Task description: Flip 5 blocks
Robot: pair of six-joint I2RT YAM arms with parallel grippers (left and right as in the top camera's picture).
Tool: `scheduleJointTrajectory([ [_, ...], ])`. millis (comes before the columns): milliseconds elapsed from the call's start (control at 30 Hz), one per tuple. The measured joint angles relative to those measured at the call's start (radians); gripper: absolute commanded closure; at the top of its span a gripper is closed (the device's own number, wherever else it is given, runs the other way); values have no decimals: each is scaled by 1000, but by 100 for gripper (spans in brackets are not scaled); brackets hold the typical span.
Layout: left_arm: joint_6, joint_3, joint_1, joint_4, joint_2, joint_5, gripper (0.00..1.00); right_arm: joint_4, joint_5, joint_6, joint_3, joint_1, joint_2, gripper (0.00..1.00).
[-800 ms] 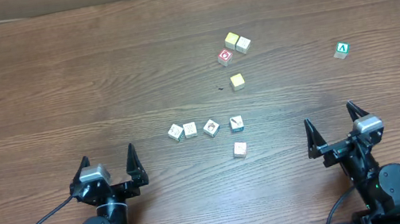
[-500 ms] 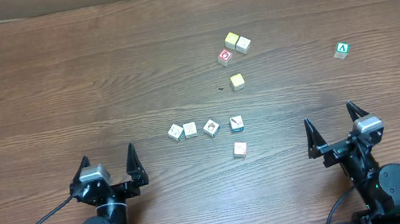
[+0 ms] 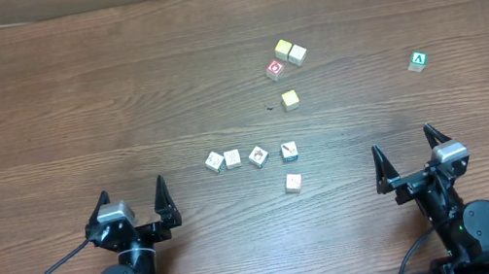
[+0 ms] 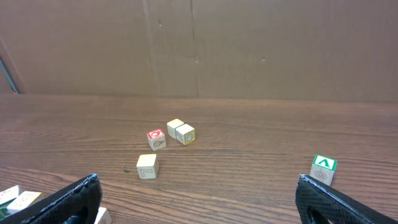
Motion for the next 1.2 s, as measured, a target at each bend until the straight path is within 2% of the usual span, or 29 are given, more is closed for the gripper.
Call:
scheduleJointTrajectory([
  [967,0,0,0,0,0,0,0,2,5,0,0,0,0,0],
  [1200,-9,0,0,2,0,24,0,109,35,0,-2,0,0,0],
])
